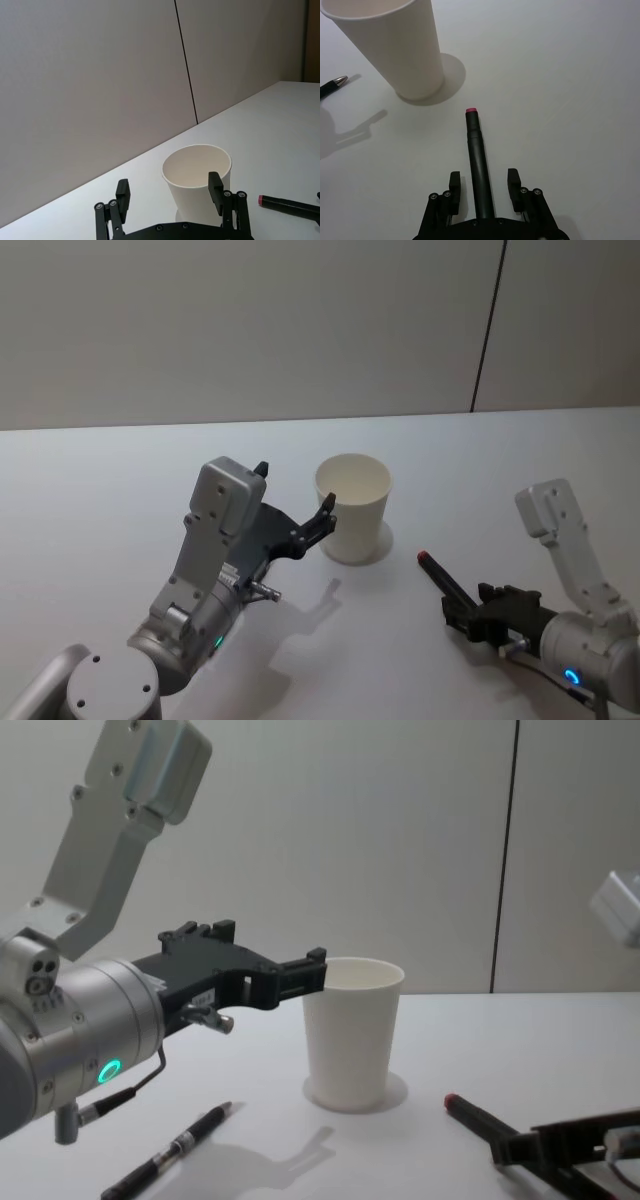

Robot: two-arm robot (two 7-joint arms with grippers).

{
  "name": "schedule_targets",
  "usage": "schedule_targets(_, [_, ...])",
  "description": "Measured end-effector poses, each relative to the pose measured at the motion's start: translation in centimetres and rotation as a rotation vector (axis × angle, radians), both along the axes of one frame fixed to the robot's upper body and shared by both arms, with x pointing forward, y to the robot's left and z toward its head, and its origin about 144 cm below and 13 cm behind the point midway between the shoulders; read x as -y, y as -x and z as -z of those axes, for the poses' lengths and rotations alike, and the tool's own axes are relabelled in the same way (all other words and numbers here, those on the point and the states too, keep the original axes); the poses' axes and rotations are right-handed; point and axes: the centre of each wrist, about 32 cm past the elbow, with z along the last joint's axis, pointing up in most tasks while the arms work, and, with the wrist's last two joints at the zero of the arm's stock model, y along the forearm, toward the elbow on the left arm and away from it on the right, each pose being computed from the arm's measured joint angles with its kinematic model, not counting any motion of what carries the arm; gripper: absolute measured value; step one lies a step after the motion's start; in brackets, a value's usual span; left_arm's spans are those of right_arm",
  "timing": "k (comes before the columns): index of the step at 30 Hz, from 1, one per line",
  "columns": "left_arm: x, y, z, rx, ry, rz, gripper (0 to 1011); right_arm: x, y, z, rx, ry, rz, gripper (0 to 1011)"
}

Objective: Place the pen into the pen holder.

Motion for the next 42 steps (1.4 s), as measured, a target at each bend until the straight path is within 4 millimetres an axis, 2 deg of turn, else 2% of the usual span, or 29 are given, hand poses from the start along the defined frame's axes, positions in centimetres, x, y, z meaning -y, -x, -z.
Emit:
schedule_targets(27, [0.0,0.0,0.0,0.000,0.000,0.000,1003,-0.9,1.1,-0.1,0.031,0.021,-0.034,394])
schedule_targets(34, [0.0,0.0,0.0,0.000,0.000,0.000,1003,-0.9,1.3,-0.4,0.046,0.022,-0.029,185])
schedule_targets(42, [0.0,0.0,0.0,0.000,0.000,0.000,1003,-0.8,1.6,-0.6,0.061,0.019,-0.017,173])
